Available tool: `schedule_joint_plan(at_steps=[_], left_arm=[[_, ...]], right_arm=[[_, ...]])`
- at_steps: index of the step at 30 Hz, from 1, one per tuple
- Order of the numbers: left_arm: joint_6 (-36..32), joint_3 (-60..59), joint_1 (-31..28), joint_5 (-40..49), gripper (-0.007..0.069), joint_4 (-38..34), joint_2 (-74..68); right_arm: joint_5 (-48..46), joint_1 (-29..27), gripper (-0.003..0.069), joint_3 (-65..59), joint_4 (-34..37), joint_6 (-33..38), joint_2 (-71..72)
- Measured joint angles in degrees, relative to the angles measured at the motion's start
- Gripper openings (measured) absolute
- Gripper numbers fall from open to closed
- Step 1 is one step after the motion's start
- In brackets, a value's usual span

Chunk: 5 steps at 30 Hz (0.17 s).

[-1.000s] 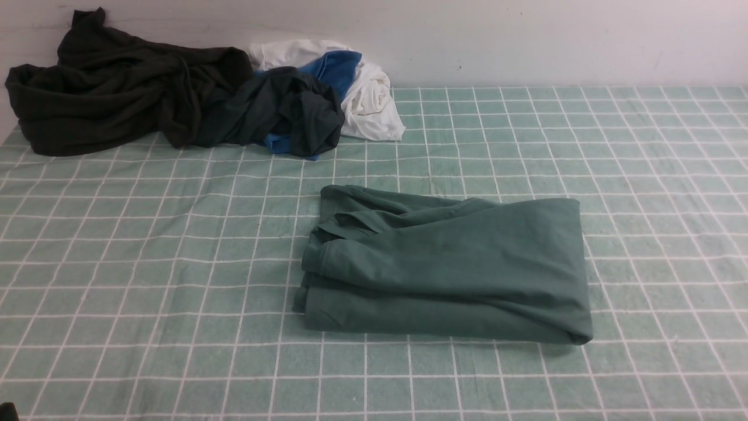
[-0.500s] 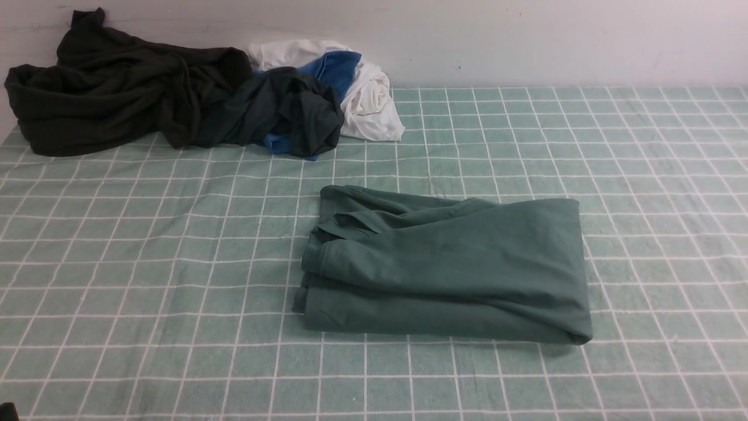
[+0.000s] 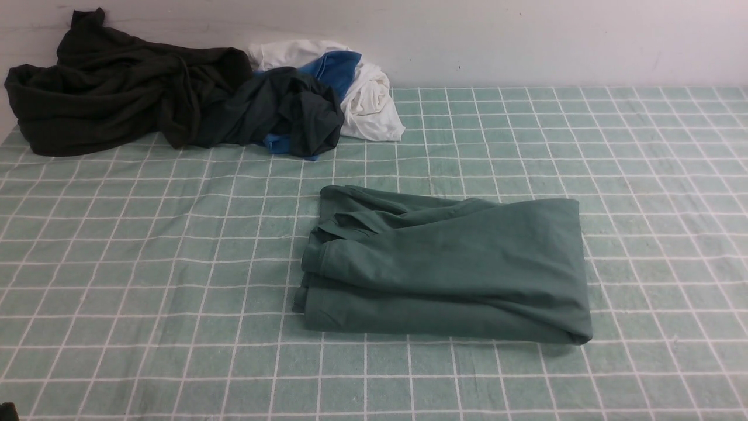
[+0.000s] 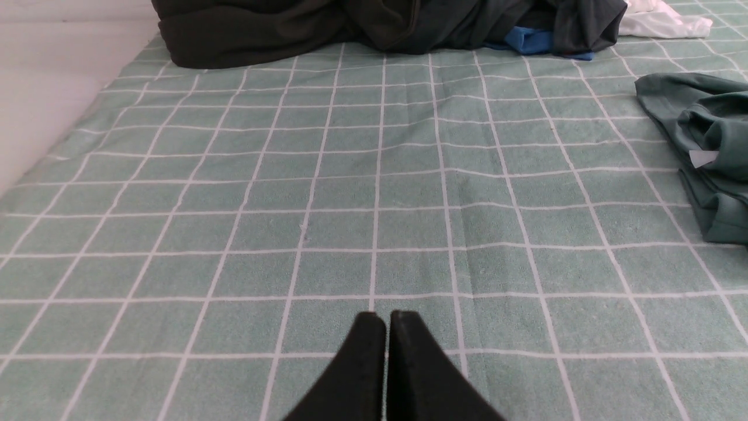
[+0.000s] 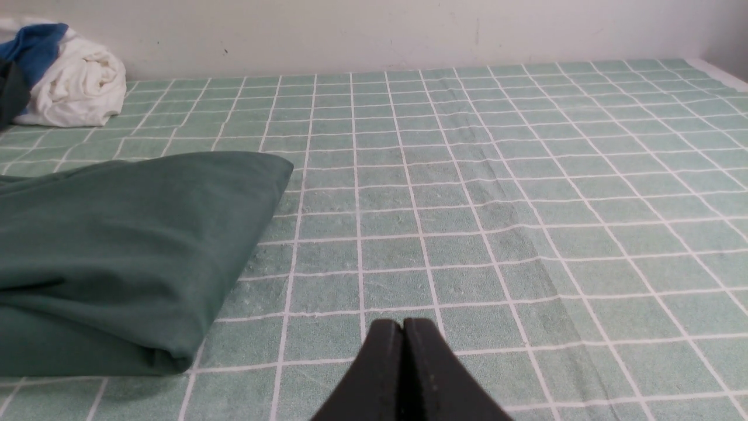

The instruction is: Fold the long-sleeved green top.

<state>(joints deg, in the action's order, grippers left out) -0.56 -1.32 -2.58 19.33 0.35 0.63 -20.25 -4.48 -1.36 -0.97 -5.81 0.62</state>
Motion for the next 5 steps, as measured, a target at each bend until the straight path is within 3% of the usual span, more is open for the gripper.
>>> schedule_joint_plan(at_steps=[5], left_arm=[[0.0, 0.0, 0.0, 0.0, -0.0003, 0.0, 0.0]], right_arm=[[0.0, 0.0, -0.0014, 0.0, 0.0, 0.0, 0.0]])
